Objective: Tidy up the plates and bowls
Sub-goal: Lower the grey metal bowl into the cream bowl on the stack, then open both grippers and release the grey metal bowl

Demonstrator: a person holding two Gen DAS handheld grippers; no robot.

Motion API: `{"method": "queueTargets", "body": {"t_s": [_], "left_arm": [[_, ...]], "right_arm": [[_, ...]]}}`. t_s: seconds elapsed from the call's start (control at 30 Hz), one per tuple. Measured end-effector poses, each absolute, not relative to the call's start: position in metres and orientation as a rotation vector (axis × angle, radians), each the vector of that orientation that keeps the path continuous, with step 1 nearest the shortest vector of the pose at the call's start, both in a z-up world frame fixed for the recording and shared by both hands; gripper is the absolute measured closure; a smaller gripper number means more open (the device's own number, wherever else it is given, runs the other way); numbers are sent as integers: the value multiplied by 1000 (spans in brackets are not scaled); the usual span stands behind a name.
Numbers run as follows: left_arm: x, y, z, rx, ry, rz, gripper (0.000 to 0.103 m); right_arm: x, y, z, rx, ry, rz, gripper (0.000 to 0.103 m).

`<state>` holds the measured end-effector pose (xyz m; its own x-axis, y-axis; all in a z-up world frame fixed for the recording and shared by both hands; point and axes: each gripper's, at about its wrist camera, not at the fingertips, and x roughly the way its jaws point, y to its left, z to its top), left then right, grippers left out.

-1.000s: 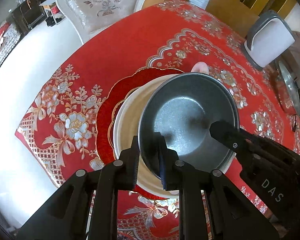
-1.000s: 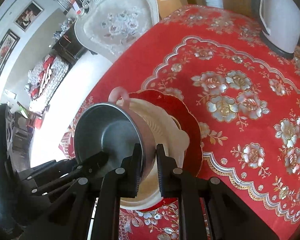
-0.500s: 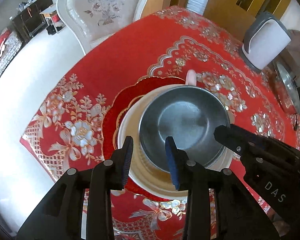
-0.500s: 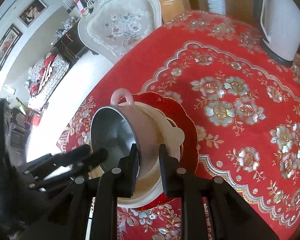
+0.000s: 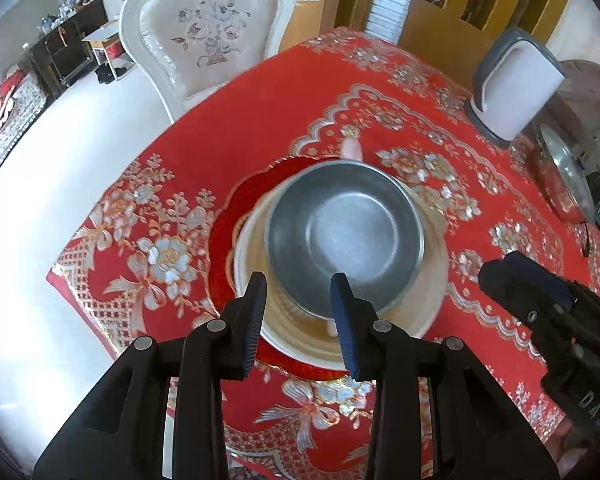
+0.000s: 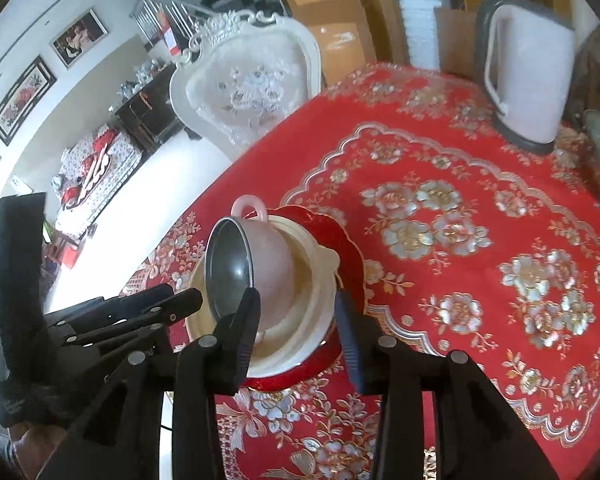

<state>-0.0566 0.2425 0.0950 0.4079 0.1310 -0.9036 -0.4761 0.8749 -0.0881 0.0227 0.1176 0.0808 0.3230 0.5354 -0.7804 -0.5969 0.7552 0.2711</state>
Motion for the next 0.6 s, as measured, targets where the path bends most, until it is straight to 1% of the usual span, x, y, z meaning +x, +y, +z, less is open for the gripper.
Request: {"method": "queueTargets", "body": {"t_s": [0.23, 0.33, 0.6], "left_arm": [[-65, 227, 94, -369, 1049, 391, 70], [-66, 220, 88, -355, 1069, 381, 70], [-69, 221, 88, -326, 1080, 407, 70]], "right_arm": [[11, 109, 72, -77, 988, 692, 64], [9, 109, 67, -86, 991, 671, 60], [4, 115, 63, -91, 1005, 663, 59]]}}
